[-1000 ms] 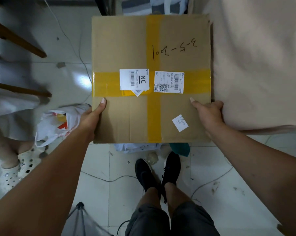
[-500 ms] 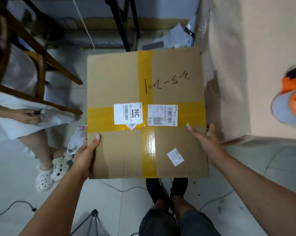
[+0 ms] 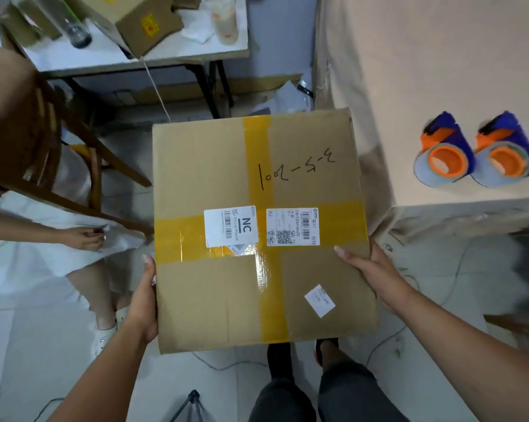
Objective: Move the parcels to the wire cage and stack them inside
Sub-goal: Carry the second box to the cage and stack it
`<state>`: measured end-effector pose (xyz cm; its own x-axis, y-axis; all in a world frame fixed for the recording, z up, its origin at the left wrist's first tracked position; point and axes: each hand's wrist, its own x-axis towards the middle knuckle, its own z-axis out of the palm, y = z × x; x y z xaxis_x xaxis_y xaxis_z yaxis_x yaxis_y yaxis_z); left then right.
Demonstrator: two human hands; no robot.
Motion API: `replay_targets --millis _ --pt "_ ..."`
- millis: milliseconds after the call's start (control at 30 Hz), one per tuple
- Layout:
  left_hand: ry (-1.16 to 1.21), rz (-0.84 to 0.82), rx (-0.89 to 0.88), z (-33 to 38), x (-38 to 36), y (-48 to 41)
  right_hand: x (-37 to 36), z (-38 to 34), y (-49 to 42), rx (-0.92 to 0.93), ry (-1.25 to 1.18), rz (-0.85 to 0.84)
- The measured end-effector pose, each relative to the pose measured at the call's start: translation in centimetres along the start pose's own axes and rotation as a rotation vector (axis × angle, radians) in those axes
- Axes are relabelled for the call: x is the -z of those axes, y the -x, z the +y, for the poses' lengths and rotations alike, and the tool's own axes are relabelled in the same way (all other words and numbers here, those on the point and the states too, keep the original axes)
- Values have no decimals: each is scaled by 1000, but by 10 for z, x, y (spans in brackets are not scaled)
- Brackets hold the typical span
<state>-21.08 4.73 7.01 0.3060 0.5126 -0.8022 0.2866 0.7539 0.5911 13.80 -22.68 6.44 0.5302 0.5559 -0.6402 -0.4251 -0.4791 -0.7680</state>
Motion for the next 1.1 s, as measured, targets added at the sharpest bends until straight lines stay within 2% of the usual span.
replay_targets --millis 233,533,867,1100 --pt "-120 -77 -77 4 -7 23 10 32 69 4 -86 101" --pt "-245 -140 -133 -15 -46 78 72 54 143 -59 -281 233" --pt "-470 -332 -122 -33 -138 106 162 86 239 -23 -487 297" --pt "-686 -568 -130 -37 -239 105 193 138 324 5 -693 555"
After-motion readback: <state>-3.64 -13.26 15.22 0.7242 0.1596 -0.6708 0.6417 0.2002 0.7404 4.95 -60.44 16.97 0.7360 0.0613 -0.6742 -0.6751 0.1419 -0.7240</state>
